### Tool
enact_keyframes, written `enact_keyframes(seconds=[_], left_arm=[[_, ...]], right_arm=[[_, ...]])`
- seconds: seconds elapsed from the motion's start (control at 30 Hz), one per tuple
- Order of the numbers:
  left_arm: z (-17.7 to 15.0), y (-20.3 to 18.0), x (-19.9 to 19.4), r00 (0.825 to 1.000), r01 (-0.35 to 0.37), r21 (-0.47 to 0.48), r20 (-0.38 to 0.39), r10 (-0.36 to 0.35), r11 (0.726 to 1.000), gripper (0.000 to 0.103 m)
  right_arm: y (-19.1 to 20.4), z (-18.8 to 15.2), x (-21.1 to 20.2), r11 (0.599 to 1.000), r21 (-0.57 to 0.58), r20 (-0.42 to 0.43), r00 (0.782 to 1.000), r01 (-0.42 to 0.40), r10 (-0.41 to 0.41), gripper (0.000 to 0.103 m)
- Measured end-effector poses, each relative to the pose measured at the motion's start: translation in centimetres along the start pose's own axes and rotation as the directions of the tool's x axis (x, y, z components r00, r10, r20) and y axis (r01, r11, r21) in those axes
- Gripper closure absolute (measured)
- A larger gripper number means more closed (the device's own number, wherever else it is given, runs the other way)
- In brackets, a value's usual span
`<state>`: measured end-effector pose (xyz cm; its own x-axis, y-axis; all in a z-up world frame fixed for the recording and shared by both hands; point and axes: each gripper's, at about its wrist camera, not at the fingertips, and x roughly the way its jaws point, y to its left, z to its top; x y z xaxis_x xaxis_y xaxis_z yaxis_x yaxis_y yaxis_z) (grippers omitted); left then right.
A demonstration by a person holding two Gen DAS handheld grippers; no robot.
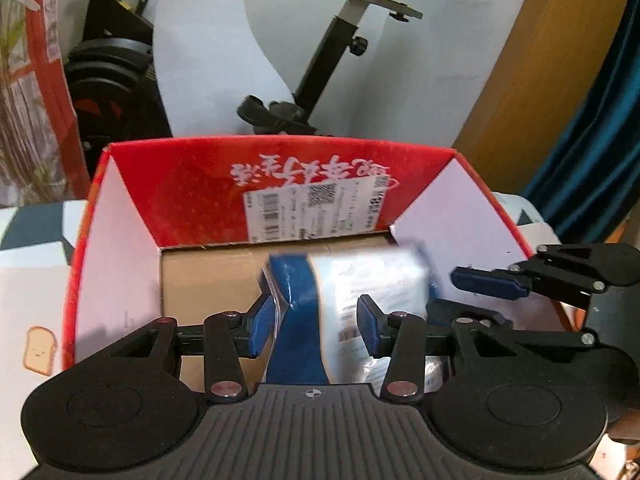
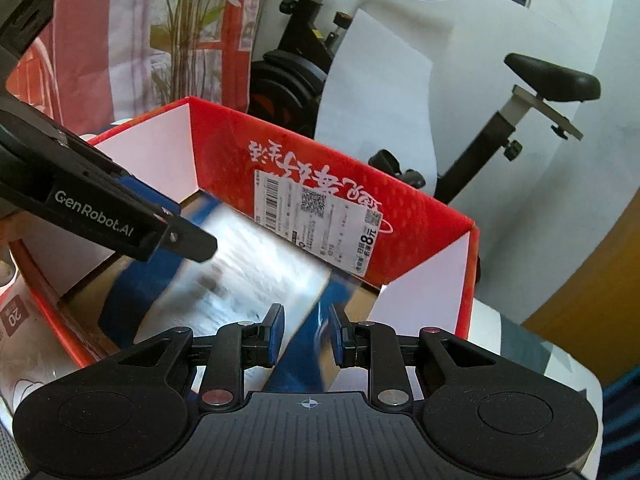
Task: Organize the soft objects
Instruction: 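Lower the packet into the red box and open the left tool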
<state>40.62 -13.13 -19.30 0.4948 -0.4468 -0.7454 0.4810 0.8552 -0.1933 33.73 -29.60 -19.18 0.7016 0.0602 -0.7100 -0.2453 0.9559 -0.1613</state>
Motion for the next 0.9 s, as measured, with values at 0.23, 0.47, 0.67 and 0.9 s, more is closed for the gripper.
enact_keyframes(seconds=[0.23,0.47,0.67,0.9], left_arm=[[-0.1,-0.1,-2.6,0.991,-0.121,0.041,0.065,0.118,0.992,0.043],[-2.4,-0.8,-8.4,0.971,-0.16,0.09,0.194,0.141,0.983,0.043],[-6.8,-0.5,-13.1,0.962,-0.163,0.063,0.232,0.145,0.985,0.044],[-12.8,-0.2,-15.6,0.975,-0.104,-0.085,0.186,0.118,0.991,0.044]], right_arm=[[-0.1,-0.4,-1.5,0.999,0.042,0.022,1.0,0.001,-0.002,0.081],[0.2,-1.7,-5.8,0.989,0.145,0.115,0.993,-0.041,0.025,0.08],[0.9,-3.7,-9.8,0.975,0.202,0.179,0.982,-0.092,0.056,0.08],[3.0,-6.4,-12.7,0.976,0.189,0.172,0.982,-0.112,0.08,0.079]])
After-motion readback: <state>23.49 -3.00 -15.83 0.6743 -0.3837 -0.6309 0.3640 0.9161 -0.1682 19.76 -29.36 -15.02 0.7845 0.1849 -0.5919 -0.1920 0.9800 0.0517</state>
